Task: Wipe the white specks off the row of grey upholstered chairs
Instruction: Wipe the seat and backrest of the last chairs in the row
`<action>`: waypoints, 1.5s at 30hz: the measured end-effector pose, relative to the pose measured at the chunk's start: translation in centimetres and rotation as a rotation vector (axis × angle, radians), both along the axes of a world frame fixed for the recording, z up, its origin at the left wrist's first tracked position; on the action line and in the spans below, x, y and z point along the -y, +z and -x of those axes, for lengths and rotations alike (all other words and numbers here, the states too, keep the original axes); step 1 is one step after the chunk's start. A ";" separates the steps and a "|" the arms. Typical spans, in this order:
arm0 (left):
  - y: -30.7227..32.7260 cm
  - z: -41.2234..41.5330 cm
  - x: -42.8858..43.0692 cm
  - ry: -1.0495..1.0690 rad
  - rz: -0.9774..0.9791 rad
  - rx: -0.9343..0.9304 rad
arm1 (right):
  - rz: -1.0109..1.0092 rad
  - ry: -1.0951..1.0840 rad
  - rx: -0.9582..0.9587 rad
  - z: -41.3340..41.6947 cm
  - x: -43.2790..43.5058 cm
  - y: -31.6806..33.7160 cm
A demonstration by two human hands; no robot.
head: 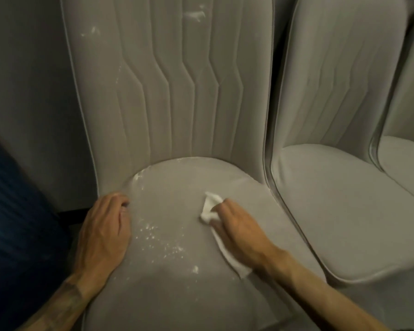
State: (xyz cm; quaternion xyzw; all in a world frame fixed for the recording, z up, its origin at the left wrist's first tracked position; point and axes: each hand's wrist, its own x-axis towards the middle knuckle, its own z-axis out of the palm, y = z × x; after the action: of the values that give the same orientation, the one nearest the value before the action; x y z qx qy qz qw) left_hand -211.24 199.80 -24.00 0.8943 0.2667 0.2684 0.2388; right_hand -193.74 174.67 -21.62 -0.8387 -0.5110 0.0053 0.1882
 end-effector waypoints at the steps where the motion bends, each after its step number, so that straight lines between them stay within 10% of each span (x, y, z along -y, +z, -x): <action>1: -0.1 0.1 0.0 -0.001 0.008 0.000 | 0.015 0.060 -0.004 0.2 0.9 0.3; 8: 0.3 -0.1 0.4 0.015 0.008 -0.019 | 0.009 -0.451 0.036 -5.2 6.4 1.8; 14: 0.5 0.1 0.7 -0.009 0.021 -0.032 | -0.045 -0.024 0.001 2.4 5.7 0.5; 21: 0.4 0.0 0.5 -0.016 0.006 -0.028 | 0.011 -0.463 0.034 -3.2 9.8 1.7; 28: 0.2 0.1 0.4 -0.028 0.005 -0.029 | -0.052 -0.107 0.017 3.4 9.3 0.2; 35: 0.3 0.1 0.6 -0.024 0.013 -0.037 | -0.095 -0.719 0.056 2.7 11.2 0.1; 41: 0.5 0.2 0.8 -0.026 0.035 -0.030 | -0.154 -0.274 0.018 11.9 3.4 -0.4; 45: 0.3 0.3 0.7 -0.032 0.017 -0.006 | -0.067 -0.448 0.040 8.0 7.7 0.9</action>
State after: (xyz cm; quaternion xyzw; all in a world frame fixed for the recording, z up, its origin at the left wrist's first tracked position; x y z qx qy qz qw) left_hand -211.51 199.12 -23.70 0.8972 0.2553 0.2598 0.2496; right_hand -201.77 167.00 -20.74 -0.9244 -0.3156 -0.0703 0.2024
